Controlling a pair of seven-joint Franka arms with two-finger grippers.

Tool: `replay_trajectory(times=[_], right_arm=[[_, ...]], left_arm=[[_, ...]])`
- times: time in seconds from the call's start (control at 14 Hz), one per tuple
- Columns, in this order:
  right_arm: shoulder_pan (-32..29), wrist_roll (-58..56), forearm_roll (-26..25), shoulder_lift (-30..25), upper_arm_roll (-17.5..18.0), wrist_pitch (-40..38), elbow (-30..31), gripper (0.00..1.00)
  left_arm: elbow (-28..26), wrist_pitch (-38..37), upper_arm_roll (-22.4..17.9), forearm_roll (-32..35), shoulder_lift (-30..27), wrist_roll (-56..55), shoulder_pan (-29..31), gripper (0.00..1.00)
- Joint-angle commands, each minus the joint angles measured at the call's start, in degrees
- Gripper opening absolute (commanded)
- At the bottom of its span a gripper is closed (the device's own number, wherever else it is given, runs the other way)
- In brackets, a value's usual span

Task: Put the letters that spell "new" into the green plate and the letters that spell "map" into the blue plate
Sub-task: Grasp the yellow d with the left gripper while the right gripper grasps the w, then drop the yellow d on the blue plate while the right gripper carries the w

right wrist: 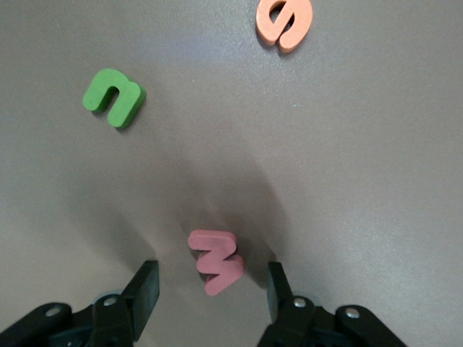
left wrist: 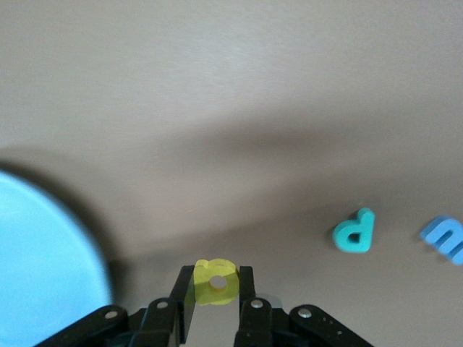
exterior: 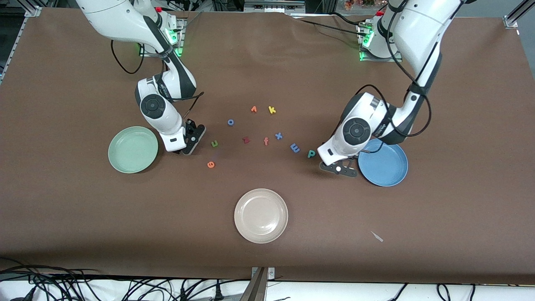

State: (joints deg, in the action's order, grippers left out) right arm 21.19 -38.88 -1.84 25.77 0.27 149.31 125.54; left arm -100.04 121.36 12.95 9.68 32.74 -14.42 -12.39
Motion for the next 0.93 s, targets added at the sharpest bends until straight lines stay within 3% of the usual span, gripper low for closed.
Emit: replay_trajectory(times=[0.0, 0.36, 0.43, 0.5, 0.57, 0.86], right_arm=[[0.43, -0.67, -0.88, 0.16, 0.08, 1.33, 0.50, 0.56], [0.87, -0.58, -0.97, 0.16, -0.01, 1.42, 0.41, 0.39], [0.96, -0.58, -0.88, 0.16, 0.08, 1.42, 0.41, 0.35], [1.05, -0.58, -0.88, 0.24, 0.08, 1.42, 0.32, 0.34], [1.05, -0.58, -0.88, 0.24, -0.01, 1.51, 0.32, 0.31], [1.05, -0.58, -0.97, 0.24, 0.08, 1.42, 0.24, 0.15]], left_arm=[[0.02, -3.31, -0.20, 2.01, -1.80, 6.74, 4.37, 0.11], [-3.66, -0.96, 0.15, 1.93, -1.89, 23.01, 14.66, 0.18], [-5.67, 2.10, 0.24, 1.92, -1.89, 24.08, 15.37, 0.31], [-6.91, 3.87, 0.24, 1.92, -1.98, 24.09, 15.38, 0.78], [-6.92, 3.98, 0.24, 1.92, -1.98, 24.00, 15.38, 1.00], [-5.79, 2.66, 1.46, 1.92, -2.68, 23.39, 14.41, 1.00]])
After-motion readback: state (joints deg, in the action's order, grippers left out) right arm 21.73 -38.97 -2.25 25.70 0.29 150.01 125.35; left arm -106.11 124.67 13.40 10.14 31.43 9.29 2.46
